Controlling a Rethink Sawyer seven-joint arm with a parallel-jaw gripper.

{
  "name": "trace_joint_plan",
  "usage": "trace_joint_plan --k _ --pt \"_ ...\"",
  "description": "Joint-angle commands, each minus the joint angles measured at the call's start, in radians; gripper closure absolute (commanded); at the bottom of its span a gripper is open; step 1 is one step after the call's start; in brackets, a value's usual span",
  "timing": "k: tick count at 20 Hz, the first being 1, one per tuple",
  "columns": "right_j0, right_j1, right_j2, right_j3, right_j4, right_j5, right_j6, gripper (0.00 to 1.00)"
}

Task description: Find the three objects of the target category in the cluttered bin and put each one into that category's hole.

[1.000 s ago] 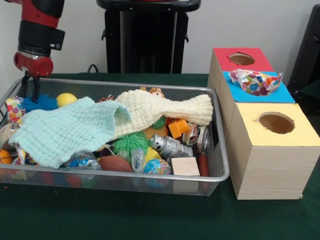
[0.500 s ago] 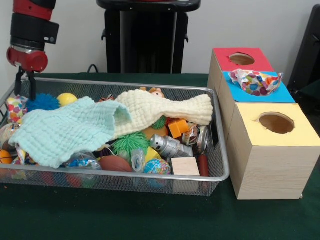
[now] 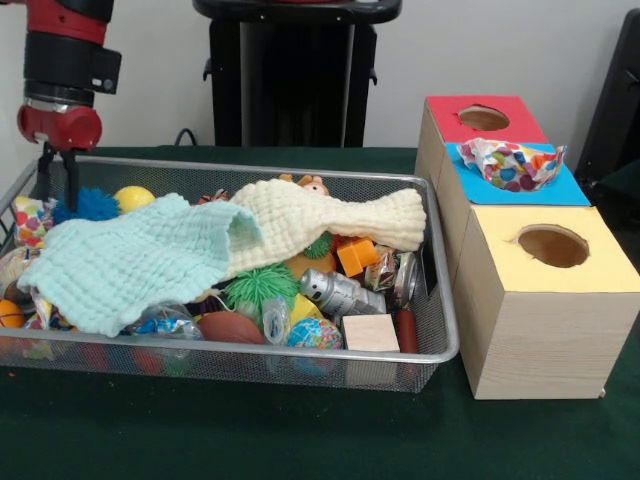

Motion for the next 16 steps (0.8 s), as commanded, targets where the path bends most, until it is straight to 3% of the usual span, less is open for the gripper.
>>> trace_joint_plan --k 1,5,8,16 --pt "-0.030 0.118 0.142 -0.123 -0.069 0.073 0.066 0.00" --pt "-0.022 0.221 0.125 -0.190 -0.091 0.034 0.064 0.00" --pt "-0.028 0.252 0.130 -0.222 -0.108 0.027 0.062 0.00" --pt "-0.068 0.173 0.178 -0.196 -0.120 0.112 0.047 0.00"
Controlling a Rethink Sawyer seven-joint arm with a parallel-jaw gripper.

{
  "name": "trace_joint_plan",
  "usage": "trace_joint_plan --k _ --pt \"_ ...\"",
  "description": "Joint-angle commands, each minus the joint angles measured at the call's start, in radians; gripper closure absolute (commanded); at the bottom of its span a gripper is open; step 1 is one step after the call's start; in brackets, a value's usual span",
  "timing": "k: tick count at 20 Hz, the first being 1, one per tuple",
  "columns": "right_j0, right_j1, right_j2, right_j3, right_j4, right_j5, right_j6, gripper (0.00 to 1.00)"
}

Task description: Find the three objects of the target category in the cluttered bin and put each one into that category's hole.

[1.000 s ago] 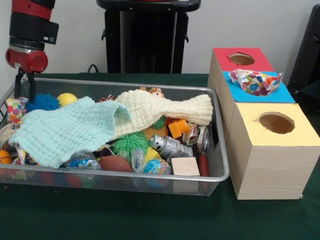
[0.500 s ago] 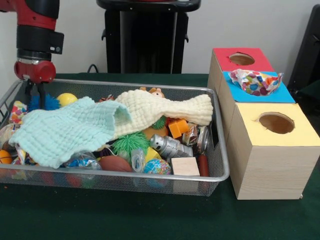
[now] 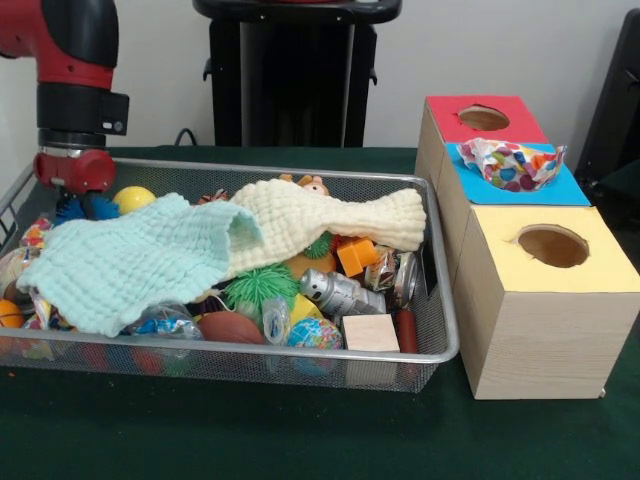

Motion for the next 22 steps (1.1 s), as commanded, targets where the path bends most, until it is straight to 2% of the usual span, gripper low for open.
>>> trace_joint_plan --k 1,9,13,19,22 --pt "-0.019 0.006 0.120 -0.097 -0.045 0.130 0.042 0.00" --pt "-0.060 -0.109 0.166 -0.017 -0.028 0.231 0.025 0.00" --pt "-0.067 -0.140 0.179 -0.004 -0.024 0.262 0.023 0.00" --pt "-0.076 -0.104 0.195 -0.041 -0.040 0.271 0.014 0.00" --pt "-0.065 -0.080 0.183 -0.075 -0.067 0.239 0.005 0.00"
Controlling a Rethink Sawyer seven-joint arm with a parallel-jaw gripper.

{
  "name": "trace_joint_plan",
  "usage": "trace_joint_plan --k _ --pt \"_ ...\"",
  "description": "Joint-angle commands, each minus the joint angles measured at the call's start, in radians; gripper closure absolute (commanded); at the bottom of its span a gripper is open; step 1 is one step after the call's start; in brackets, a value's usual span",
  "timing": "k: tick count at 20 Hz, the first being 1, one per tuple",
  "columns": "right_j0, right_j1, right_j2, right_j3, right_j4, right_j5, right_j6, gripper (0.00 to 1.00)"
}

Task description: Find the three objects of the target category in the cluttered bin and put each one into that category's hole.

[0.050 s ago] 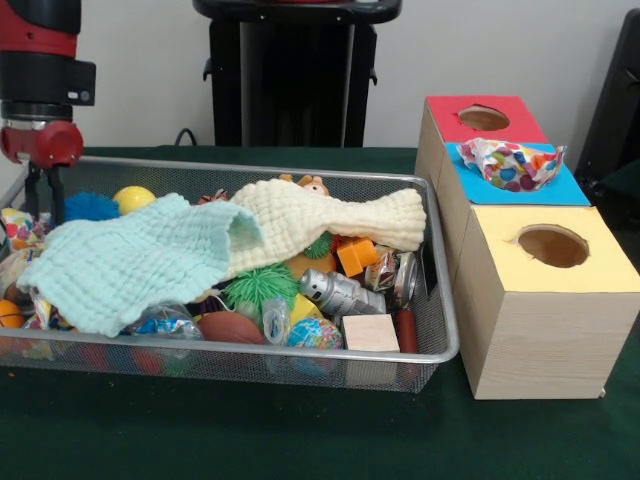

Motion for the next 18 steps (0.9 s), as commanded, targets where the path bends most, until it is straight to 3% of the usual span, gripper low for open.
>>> trace_joint_plan --k 1,2,9,14,18 --pt "0.019 0.028 0.069 -0.093 -0.059 0.046 0.007 0.00" --pt "0.026 0.030 0.060 -0.099 -0.062 0.037 0.010 1.00" --pt "0.098 0.014 -0.029 -0.140 -0.036 -0.006 0.047 1.00" --pt "0.084 0.027 -0.005 -0.149 -0.039 -0.003 0.048 1.00" --pt "0.114 -0.138 -0.010 -0.031 -0.011 0.028 0.076 1.00"
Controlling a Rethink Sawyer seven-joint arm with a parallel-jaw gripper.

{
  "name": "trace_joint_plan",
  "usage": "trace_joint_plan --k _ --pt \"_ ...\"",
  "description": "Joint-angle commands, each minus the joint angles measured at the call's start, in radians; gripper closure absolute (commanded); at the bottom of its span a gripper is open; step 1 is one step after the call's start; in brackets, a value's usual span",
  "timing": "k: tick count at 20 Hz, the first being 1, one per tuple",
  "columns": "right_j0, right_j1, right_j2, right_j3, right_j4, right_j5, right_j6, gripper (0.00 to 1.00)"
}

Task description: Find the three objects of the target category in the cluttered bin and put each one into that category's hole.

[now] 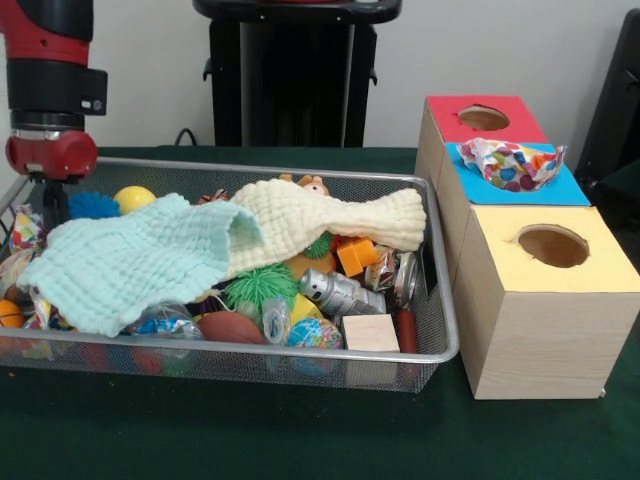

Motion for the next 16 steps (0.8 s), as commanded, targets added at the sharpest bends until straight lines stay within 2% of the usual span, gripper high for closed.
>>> trace_joint_plan --k 1,5,9,13,16 --pt "0.036 -0.175 0.011 0.027 0.004 0.055 0.074 1.00" --pt "0.057 -0.322 0.035 0.097 0.053 0.161 0.064 1.00" --pt "0.064 -0.411 0.065 0.142 0.110 0.262 0.046 1.00" --pt "0.067 -0.438 0.079 0.153 0.135 0.306 0.029 1.00" --pt "0.074 -0.410 0.071 0.153 0.126 0.291 0.038 1.00"
